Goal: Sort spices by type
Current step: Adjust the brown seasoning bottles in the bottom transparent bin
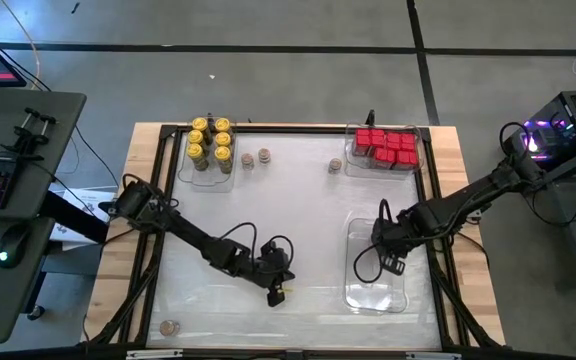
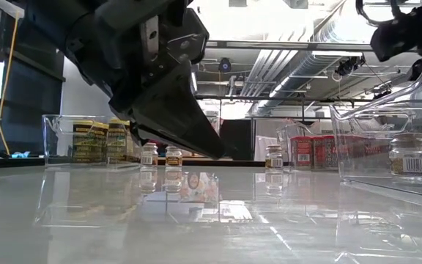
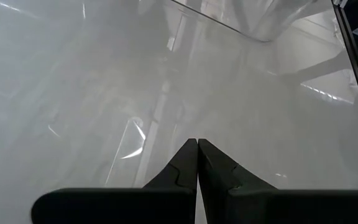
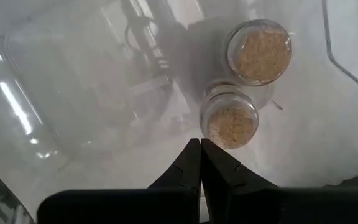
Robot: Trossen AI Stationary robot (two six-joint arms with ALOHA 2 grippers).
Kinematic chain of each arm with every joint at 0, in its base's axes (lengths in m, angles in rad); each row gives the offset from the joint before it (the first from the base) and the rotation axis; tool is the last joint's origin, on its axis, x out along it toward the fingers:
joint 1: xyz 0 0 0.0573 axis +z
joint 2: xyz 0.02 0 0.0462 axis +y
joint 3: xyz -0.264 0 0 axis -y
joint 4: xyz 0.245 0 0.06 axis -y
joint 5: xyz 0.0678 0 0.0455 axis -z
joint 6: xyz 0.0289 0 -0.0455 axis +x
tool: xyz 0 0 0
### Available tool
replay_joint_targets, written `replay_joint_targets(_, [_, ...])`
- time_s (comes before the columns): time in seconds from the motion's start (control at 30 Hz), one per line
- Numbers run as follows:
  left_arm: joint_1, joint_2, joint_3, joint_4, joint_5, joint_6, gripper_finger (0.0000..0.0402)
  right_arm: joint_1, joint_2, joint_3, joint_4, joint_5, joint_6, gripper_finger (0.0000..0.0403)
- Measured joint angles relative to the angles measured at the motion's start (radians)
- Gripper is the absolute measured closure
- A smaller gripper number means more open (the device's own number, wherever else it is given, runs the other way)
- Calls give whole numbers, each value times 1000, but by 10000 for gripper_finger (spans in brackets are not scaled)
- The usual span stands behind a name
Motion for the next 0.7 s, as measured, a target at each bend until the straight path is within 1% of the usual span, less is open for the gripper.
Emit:
replay_joint_targets(0.07, [-5,0,0,-2,-1,0,402,0,0,0,-7,-4,-14,403])
replay_joint_targets(0.23, [-5,0,0,-2,-5,0,402,-12,7,0,-15,38,-16,403])
replay_joint_targets(0.47, [-5,0,0,-3,-5,0,401,-18,52,0,-33,41,-66,403])
replay_joint_targets(0.7, [-6,0,0,-2,-5,0,401,-18,61,0,-31,36,-67,403])
